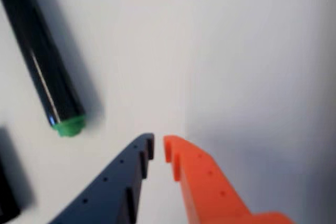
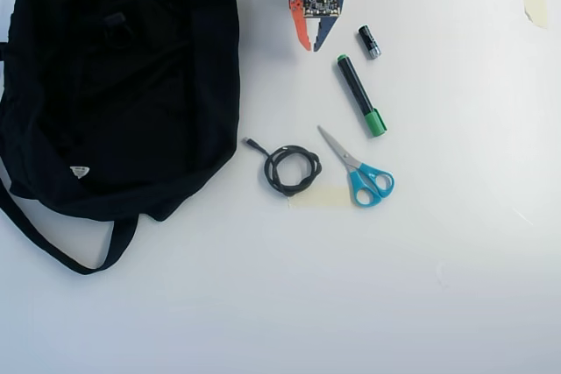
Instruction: Put the bike light into the black bag
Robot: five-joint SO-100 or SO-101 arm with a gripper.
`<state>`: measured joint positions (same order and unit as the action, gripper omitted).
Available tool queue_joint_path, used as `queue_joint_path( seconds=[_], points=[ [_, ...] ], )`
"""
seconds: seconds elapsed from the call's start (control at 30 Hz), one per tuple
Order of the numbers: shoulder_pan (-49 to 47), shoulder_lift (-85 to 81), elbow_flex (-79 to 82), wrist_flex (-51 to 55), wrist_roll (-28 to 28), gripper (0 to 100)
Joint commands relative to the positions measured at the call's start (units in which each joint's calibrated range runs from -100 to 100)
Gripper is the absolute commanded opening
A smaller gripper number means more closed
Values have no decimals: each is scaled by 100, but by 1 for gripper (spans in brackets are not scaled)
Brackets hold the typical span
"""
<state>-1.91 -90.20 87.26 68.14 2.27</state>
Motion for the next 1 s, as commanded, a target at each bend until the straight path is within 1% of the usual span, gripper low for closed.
queue_joint_path(
  seconds=[0.0, 0.07, 0.27, 0.97],
  points=[
    [-48, -639, 519, 344, -17, 2],
    [-48, -872, 735, 490, -17, 2],
    [-26, -930, 1193, 473, -23, 2],
    [-41, -913, 1202, 456, -7, 2]
  ],
)
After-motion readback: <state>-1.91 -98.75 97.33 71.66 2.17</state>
